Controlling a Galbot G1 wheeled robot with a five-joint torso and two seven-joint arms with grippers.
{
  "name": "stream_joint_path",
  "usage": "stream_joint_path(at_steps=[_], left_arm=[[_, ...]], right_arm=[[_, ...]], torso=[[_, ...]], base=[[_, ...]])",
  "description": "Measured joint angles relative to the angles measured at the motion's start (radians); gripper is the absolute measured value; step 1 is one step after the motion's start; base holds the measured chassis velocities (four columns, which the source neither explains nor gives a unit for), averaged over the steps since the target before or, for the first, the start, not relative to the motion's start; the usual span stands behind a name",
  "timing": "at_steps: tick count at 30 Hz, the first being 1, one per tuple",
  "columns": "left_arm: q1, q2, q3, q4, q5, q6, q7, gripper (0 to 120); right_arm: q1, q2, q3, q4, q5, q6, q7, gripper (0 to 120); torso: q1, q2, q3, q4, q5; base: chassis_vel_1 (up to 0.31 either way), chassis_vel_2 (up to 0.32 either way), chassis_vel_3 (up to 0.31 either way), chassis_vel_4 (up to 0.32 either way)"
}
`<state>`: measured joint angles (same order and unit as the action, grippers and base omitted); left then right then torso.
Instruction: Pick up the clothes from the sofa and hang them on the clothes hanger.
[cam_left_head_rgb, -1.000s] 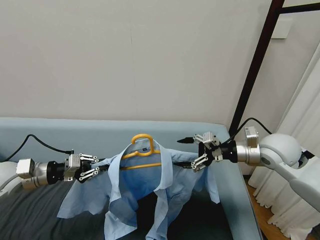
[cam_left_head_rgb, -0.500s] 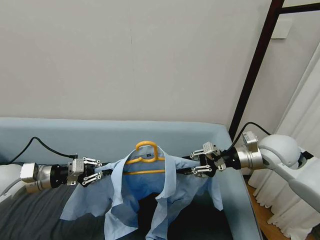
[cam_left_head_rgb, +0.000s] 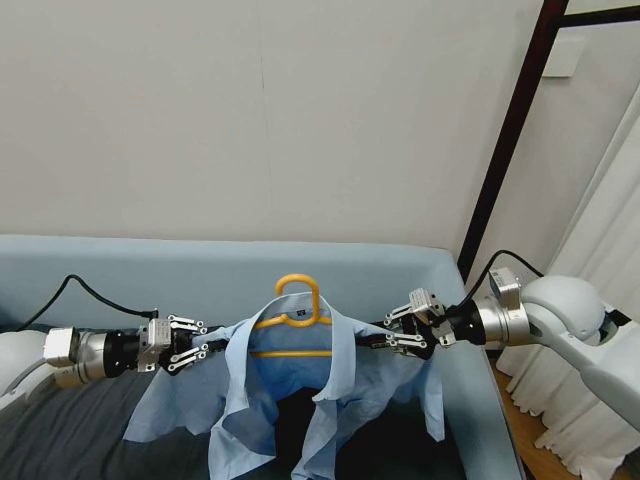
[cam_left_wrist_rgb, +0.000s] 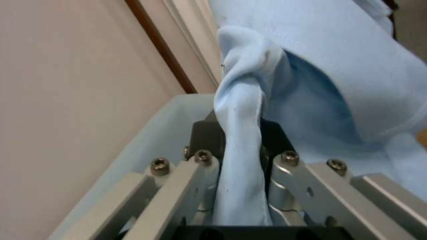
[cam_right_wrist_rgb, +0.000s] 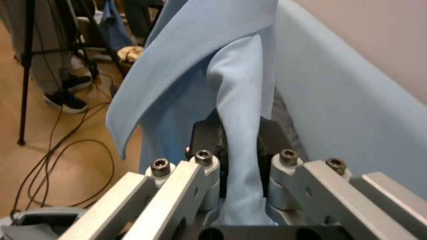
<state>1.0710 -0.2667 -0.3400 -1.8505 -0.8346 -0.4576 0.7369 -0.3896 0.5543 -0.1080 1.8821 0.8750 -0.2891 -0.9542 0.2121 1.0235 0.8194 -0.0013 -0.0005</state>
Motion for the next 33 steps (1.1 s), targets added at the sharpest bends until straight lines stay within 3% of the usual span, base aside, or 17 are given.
stream_joint_path(at_steps=[7, 9, 13, 16, 22, 29, 33], left_arm=[[-0.017, -0.039, -0.006, 0.016, -0.073, -0.06, -0.055, 40], [-0.021, -0.04, -0.013, 0.018, -0.086, -0.063, -0.058, 43], [-0.049, -0.059, -0.044, 0.036, -0.119, -0.066, -0.09, 64], [-0.063, -0.082, -0.06, 0.036, -0.138, -0.064, -0.14, 72], [-0.065, -0.155, -0.115, -0.045, -0.254, -0.04, -0.268, 94], [-0.066, -0.236, -0.105, -0.138, -0.266, -0.027, -0.331, 100], [-0.051, -0.302, -0.076, -0.174, -0.241, -0.02, -0.343, 100]], right_arm=[[-0.004, -0.026, 0.042, 0.003, 0.029, 0.013, 0.025, 8], [-0.004, -0.03, 0.046, 0.005, 0.031, 0.015, 0.027, 8], [-0.021, -0.034, 0.081, 0.021, 0.061, 0.015, 0.061, 8], [-0.026, -0.031, 0.096, 0.025, 0.086, 0.015, 0.089, 8], [-0.035, -0.015, 0.121, 0.017, 0.128, 0.015, 0.166, 8], [-0.021, -0.058, 0.124, 0.048, 0.192, -0.003, 0.304, 8], [0.0, -0.137, 0.126, 0.086, 0.277, -0.027, 0.401, 8]], torso=[[0.0, 0.0, 0.0, -0.0001, -0.0001], [0.0, 0.0, 0.0, 0.0, -0.0001], [0.0, 0.0, 0.0, 0.0, 0.0], [0.0, 0.0, 0.0, 0.0, 0.0], [0.0, 0.0, 0.0, 0.0001, 0.0003], [0.0, 0.0, 0.0, 0.0, 0.0001], [0.0, 0.0, 0.0, 0.0, 0.0002]], base=[[0.0, 0.0, 0.0, 0.0], [0.0, 0.0, 0.0, 0.0], [0.0, 0.0, 0.0, 0.0], [0.0, 0.0, 0.0, 0.0], [0.0, 0.0, 0.0, 0.0], [0.0, 0.0, 0.0, 0.0], [0.0, 0.0, 0.0, 0.0]])
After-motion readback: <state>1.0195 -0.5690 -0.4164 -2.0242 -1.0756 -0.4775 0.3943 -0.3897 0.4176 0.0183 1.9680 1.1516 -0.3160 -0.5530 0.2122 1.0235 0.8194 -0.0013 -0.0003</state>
